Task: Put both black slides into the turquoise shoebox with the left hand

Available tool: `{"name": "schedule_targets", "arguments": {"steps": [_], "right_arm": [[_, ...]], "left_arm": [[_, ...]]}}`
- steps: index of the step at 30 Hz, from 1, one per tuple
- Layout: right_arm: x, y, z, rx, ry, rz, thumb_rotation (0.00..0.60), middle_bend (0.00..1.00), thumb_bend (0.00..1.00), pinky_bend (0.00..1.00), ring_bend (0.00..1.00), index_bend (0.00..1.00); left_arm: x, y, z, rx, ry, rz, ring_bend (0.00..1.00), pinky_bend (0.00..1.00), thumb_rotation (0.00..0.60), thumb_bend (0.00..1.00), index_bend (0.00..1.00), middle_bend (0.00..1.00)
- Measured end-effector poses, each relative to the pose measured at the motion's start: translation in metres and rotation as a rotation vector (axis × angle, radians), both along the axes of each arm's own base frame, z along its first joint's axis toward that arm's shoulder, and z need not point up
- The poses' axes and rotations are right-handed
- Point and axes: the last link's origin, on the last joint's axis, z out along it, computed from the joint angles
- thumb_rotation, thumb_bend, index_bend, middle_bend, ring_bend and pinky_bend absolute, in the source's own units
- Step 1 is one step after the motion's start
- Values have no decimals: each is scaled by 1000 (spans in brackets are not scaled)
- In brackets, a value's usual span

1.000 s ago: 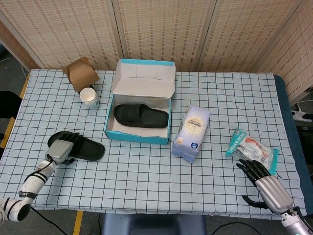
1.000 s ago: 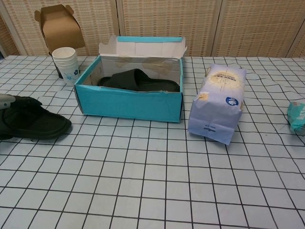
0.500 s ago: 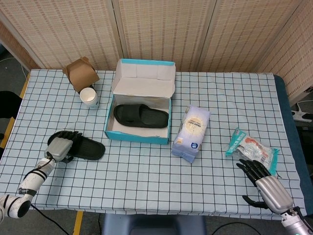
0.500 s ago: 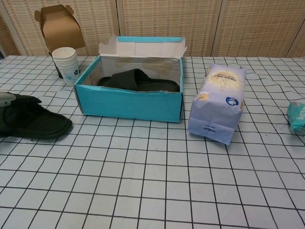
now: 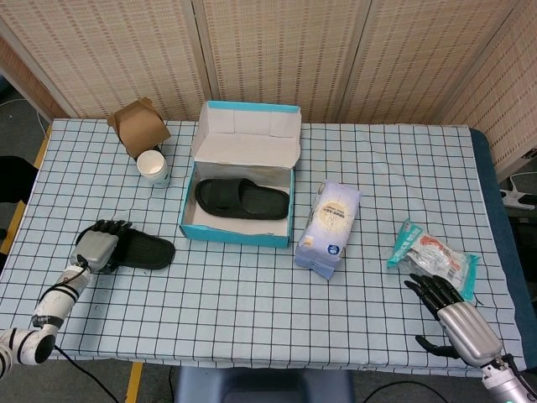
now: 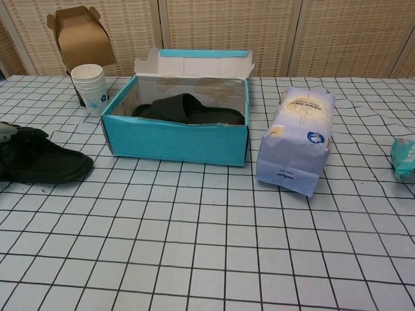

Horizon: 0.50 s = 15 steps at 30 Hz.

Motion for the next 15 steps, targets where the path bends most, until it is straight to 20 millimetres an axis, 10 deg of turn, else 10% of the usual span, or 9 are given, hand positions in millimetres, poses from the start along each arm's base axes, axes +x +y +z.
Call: {"name": "schedule_targets", "arguments": {"steps": [8, 15], "right_arm": [[0, 0, -1, 3, 1, 0, 600, 0, 170, 0, 0, 0], [1, 1, 0, 3, -2, 3, 600, 0, 170, 0, 0, 0]], "left_arm": [[1, -1, -3, 51, -46, -31, 354, 476, 600, 439, 334, 402], [4, -4, 0, 73, -99, -67, 490, 604, 600, 650, 475, 548]]}}
